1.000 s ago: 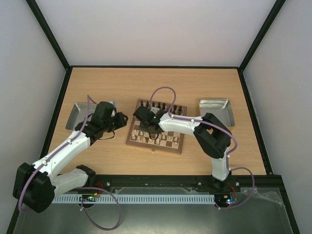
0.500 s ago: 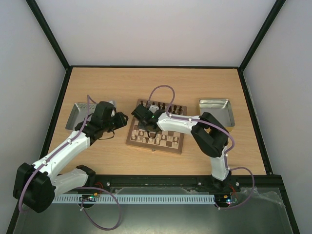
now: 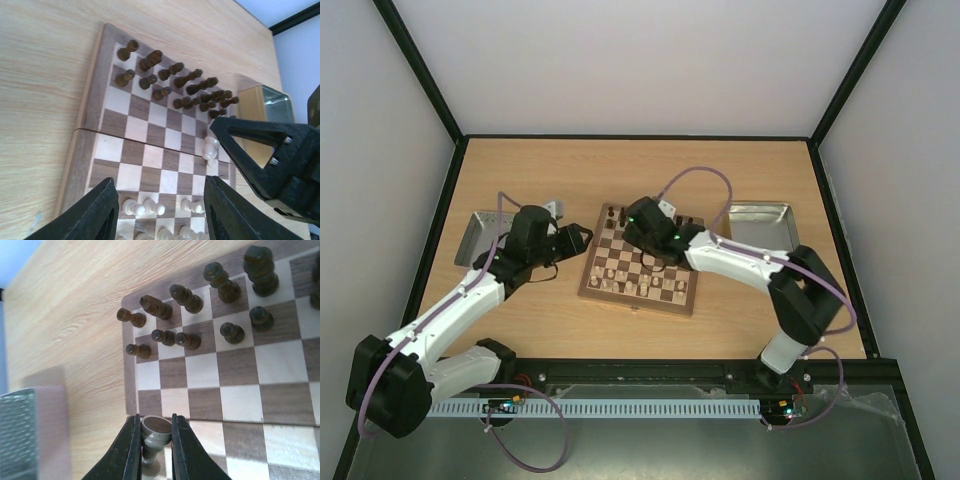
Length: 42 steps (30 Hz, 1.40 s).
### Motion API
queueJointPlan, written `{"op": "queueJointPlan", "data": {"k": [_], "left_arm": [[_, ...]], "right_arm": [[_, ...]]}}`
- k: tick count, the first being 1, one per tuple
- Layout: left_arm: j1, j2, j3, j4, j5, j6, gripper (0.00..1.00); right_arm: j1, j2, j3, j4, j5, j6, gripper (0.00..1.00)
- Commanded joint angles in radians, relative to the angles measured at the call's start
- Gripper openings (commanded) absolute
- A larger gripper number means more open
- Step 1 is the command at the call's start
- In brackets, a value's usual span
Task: Set up the chess pieces on the board
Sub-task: Pick up the chess piece from the chessboard, then place the chess piece on the chessboard.
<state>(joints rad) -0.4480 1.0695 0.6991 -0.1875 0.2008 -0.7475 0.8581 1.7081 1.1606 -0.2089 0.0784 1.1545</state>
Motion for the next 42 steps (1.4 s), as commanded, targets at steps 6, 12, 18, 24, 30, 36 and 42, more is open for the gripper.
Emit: {"op": "queueJointPlan", "data": {"k": [6, 12, 18, 24, 30, 36, 42], "left_arm": [[-0.127, -0.017, -0.018, 0.213, 0.004, 0.029, 0.57], [-0.24, -0.008, -0.009, 0.314, -0.061, 0.068, 0.67], [-0.306, 0.022, -0.015, 0.396, -0.043, 0.065, 0.61], [-0.34, 0.072, -0.007, 0.441, -0.058, 0.062, 0.51], [-0.355, 0.128, 0.03, 0.44, -0.084, 0.078, 0.43], [-0.368, 0.162, 0.057, 0.441, -0.112, 0.099, 0.29], [-0.382, 0.168, 0.058, 0.458, -0.126, 0.117, 0.22]], "right_arm": [[-0.052, -0.287, -0.261, 0.236, -0.16, 0.268, 0.08], [-0.072, -0.417, -0.365, 0.308, -0.209, 0.411, 0.08], [-0.086, -0.488, -0.424, 0.345, -0.241, 0.509, 0.08], [-0.087, -0.514, -0.449, 0.385, -0.282, 0.575, 0.08], [-0.087, -0.53, -0.46, 0.397, -0.315, 0.604, 0.08], [-0.088, -0.547, -0.46, 0.381, -0.313, 0.601, 0.08], [-0.088, -0.551, -0.457, 0.364, -0.311, 0.588, 0.08]]}}
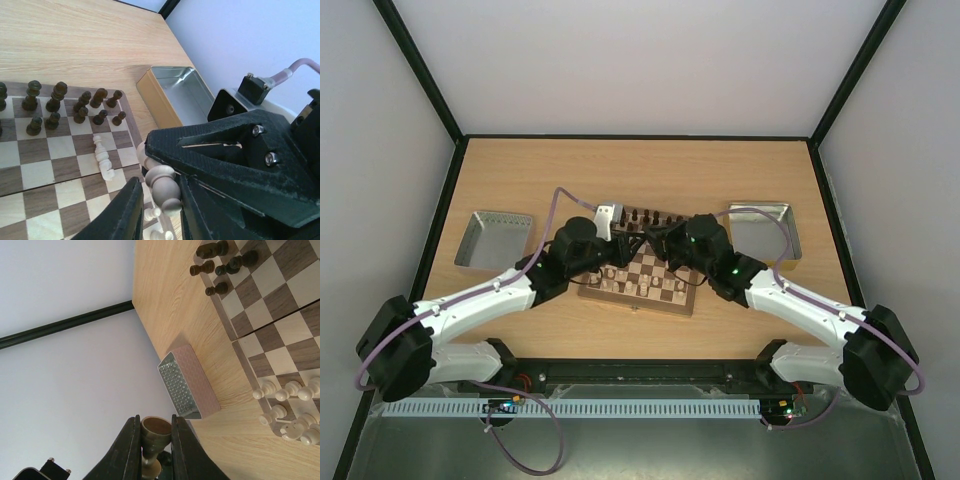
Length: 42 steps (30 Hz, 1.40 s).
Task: Set up the chess pieces on the board
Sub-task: Place the chess piece on the chessboard.
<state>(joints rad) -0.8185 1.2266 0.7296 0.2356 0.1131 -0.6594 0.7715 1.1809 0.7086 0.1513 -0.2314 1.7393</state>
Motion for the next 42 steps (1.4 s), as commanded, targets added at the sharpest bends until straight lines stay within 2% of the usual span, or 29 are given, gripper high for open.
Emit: {"op": "queueJointPlan", "data": {"k": [1, 4, 7, 8, 12, 17, 21, 28, 35, 42], "left_arm": [[-0.014, 0.012, 0.028, 0.036, -0.043, 0.032, 0.19], [-0.02, 0.012, 0.028, 0.033, -0.058, 0.04, 0.09], [-0.027, 0.008, 0.039, 0.003, -0.072, 0.051, 0.05], [-0.029, 0.009, 0.047, -0.02, -0.078, 0.055, 0.04], [-0.035, 0.014, 0.099, -0.187, -0.097, 0.073, 0.04], [-0.038, 0.02, 0.178, -0.464, -0.096, 0.086, 0.04], [-0.044, 0.051, 0.28, -0.689, -0.06, 0.104, 0.04], [-0.081, 0.187, 0.52, -0.974, -0.02, 0.123, 0.04], [-0.196, 0.386, 0.745, -1.136, -0.02, 0.152, 0.03], [-0.256, 0.551, 0.845, -1.232, -0.021, 0.183, 0.03]], "right_arm": [[-0.001, -0.023, -0.005, 0.002, -0.004, 0.001, 0.08], [-0.002, -0.023, -0.002, -0.006, -0.003, -0.009, 0.09], [-0.002, -0.026, -0.002, -0.021, 0.015, -0.03, 0.13], [-0.001, -0.029, 0.003, -0.033, 0.032, -0.047, 0.16], [-0.003, -0.047, 0.047, -0.139, 0.141, -0.164, 0.42], [-0.005, -0.11, 0.098, -0.305, 0.365, -0.331, 0.54], [-0.007, -0.167, 0.126, -0.406, 0.513, -0.469, 0.56], [-0.008, -0.278, 0.123, -0.556, 0.741, -0.53, 0.58], [-0.008, -0.365, 0.113, -0.659, 0.883, -0.552, 0.59], [-0.009, -0.427, 0.072, -0.681, 0.921, -0.546, 0.59]]}}
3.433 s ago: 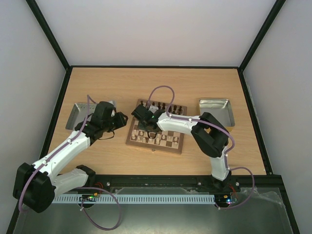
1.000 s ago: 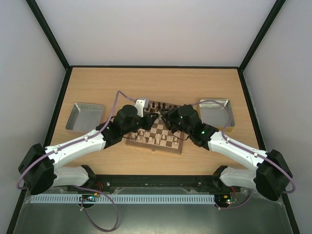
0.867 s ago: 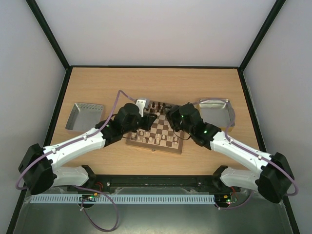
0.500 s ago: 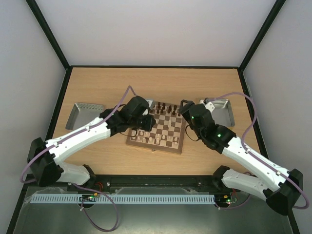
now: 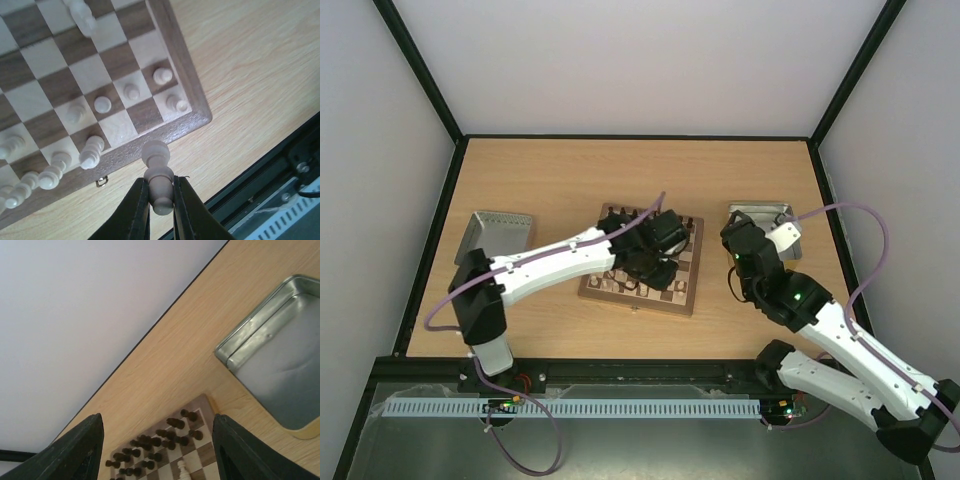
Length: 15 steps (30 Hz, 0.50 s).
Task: Set up the chess pieces on the board
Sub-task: Place the chess piece on the chessboard.
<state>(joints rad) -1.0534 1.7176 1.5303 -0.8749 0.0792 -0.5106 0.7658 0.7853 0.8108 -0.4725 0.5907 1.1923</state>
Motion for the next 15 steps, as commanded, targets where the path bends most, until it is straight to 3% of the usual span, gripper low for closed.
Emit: {"op": "queueJointPlan", "data": {"k": [1, 15], "left_arm": [[-0.023, 0.081, 0.051, -0.132, 0.014, 0.037, 0.03], [-0.023, 0.264, 0.109, -0.194, -0.005, 0.091, 0.05]], "right_arm": [[-0.003, -0.035, -0.038, -0.058, 0.099, 0.002, 0.59], [-0.004, -0.049, -0.077, -0.048, 0.089, 0.004, 0.6]]}}
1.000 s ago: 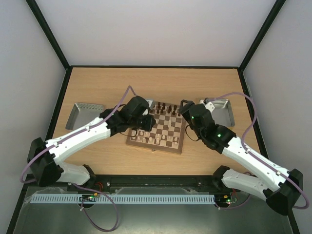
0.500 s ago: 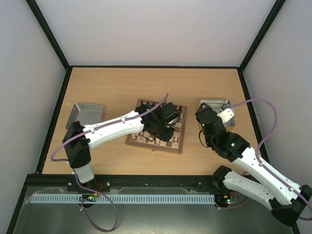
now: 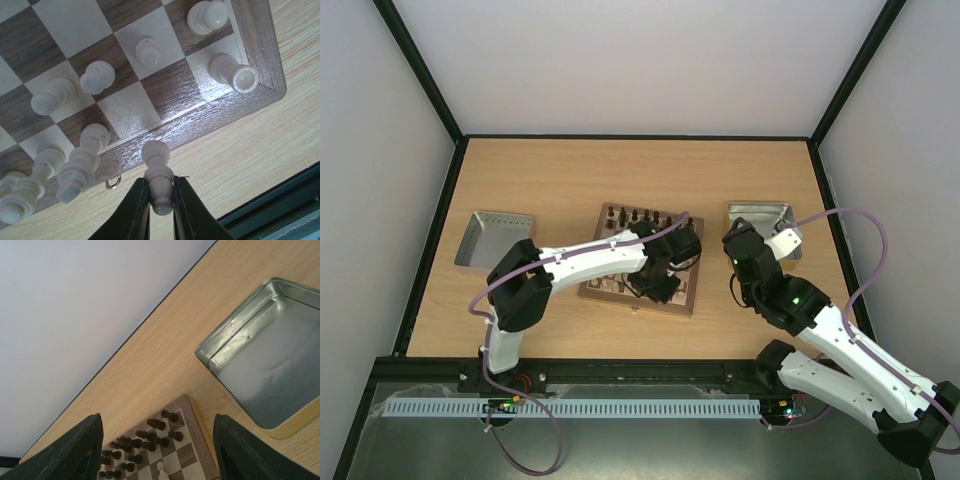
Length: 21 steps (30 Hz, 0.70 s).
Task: Set up the chess pieces on the board
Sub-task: Place the chess piece on the chessboard.
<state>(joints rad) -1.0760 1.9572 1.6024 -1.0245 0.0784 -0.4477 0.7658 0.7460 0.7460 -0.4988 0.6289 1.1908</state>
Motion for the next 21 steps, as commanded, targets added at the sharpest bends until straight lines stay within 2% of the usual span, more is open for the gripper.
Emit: {"op": "queueJointPlan", "data": {"k": [1, 21], "left_arm": [[0.001, 0.03, 0.035, -0.044, -0.007, 0.03, 0.06], [0.046, 0.093, 0.036, 0.02, -0.032, 0.054, 0.09]], "right_arm": [[-0.005, -0.008, -0.013, -0.02, 0.049, 0.006, 0.6], [-0.003, 0.013, -0.023, 0.009, 0.006, 0.004, 0.6]]}}
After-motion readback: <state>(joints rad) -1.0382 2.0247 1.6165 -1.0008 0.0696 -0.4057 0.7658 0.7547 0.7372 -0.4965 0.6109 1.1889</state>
